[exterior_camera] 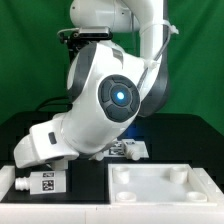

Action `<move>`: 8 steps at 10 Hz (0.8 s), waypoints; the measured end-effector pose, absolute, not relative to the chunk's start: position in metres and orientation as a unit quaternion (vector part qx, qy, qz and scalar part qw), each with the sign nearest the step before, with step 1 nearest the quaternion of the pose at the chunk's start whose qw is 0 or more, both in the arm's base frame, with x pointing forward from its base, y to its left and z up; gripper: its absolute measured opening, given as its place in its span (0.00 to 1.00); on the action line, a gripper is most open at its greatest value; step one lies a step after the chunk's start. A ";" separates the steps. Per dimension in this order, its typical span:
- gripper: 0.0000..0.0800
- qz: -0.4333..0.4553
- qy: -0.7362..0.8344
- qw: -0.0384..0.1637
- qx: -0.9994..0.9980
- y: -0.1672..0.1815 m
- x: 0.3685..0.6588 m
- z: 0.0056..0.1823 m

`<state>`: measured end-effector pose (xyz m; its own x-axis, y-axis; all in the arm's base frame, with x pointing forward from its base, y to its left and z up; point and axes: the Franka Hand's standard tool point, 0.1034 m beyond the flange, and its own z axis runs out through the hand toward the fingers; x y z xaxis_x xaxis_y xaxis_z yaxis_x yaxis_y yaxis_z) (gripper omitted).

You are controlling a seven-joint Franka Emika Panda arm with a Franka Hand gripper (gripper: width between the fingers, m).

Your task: Assemble one leg

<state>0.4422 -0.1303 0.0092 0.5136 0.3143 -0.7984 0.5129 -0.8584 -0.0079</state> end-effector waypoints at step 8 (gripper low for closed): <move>0.36 -0.404 0.253 0.115 0.871 -0.056 0.526 0.098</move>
Offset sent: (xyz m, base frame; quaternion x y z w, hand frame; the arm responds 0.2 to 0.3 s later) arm 0.0328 0.0492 0.0432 -0.0448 -0.0152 -0.0534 0.9975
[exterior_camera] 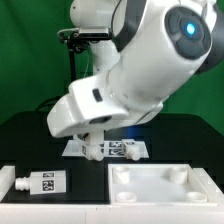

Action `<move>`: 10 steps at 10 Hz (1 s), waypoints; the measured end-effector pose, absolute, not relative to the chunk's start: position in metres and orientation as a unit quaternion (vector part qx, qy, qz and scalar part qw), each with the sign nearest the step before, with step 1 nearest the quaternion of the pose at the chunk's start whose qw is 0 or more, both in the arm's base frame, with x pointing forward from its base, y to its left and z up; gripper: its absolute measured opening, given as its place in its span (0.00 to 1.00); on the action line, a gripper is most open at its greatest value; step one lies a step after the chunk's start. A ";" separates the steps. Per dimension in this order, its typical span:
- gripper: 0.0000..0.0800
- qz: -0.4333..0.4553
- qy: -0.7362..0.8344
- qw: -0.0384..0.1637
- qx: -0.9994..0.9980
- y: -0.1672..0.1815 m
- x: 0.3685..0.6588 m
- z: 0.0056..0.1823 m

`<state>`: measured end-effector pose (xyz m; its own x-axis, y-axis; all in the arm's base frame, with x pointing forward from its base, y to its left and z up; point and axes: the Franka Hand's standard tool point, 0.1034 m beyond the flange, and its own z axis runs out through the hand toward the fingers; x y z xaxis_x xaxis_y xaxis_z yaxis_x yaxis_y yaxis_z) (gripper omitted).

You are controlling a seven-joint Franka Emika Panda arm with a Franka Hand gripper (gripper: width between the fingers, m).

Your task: Assemble one leg

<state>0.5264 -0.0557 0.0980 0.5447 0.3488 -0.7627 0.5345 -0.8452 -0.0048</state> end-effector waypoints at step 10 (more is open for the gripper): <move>0.36 -0.086 0.247 0.074 0.962 0.007 0.589 0.134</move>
Offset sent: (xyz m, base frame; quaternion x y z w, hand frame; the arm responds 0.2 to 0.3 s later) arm 0.0000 0.0000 0.0000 0.0000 0.1938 0.0000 0.9810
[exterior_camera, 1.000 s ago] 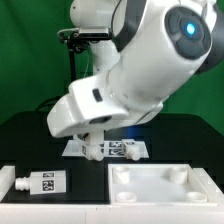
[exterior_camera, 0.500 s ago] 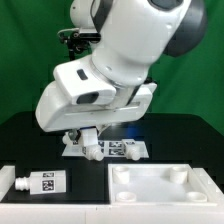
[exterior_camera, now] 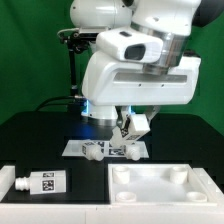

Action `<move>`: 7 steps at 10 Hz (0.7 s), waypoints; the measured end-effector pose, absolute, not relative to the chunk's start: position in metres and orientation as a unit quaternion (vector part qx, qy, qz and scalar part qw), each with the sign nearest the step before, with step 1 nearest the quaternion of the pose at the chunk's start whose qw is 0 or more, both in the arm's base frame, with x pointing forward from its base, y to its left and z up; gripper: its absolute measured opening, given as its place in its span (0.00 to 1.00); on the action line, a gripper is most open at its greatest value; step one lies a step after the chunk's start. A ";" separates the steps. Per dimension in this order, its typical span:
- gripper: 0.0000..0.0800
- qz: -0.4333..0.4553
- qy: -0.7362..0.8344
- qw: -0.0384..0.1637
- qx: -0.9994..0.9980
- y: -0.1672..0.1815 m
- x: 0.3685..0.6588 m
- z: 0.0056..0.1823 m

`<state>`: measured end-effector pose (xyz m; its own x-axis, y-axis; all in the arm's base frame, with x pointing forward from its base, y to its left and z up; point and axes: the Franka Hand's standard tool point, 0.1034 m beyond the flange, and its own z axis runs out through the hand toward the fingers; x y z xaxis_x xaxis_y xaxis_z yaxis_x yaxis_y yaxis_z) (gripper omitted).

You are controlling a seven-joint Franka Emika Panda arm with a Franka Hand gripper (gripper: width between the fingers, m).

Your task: Assemble one leg

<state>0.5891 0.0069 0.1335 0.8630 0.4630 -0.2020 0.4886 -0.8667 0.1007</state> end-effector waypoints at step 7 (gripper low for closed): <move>0.36 0.163 0.205 0.024 0.965 0.068 0.612 0.114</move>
Offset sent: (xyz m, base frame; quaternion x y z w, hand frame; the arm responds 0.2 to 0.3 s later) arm 0.0000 0.0000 0.0000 0.0000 0.1938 0.0000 0.9810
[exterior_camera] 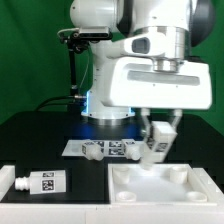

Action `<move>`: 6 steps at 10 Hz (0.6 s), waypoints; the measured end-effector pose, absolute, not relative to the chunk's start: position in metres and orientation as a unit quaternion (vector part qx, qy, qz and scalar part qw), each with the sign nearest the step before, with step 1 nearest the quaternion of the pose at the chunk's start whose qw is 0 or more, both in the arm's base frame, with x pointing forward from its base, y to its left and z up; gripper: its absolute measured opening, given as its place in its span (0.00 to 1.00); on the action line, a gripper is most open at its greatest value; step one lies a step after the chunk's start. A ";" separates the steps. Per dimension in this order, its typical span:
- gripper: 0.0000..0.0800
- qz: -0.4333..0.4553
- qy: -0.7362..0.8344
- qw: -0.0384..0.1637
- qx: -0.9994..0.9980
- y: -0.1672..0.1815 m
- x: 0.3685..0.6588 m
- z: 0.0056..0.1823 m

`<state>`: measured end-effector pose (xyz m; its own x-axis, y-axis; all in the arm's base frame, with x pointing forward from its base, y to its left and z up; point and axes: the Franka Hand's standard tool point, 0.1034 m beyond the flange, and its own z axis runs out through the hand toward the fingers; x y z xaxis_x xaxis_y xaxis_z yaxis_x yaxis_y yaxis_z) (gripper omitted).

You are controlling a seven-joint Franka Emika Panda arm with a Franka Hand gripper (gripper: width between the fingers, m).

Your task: Assemble one leg

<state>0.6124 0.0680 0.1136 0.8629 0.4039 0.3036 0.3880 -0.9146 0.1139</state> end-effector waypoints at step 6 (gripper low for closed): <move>0.36 0.296 0.200 0.037 0.933 0.075 0.627 0.115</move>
Offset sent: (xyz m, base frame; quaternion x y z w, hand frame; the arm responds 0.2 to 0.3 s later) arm 0.0000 0.0000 0.0000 0.0000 0.1938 0.0000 0.9810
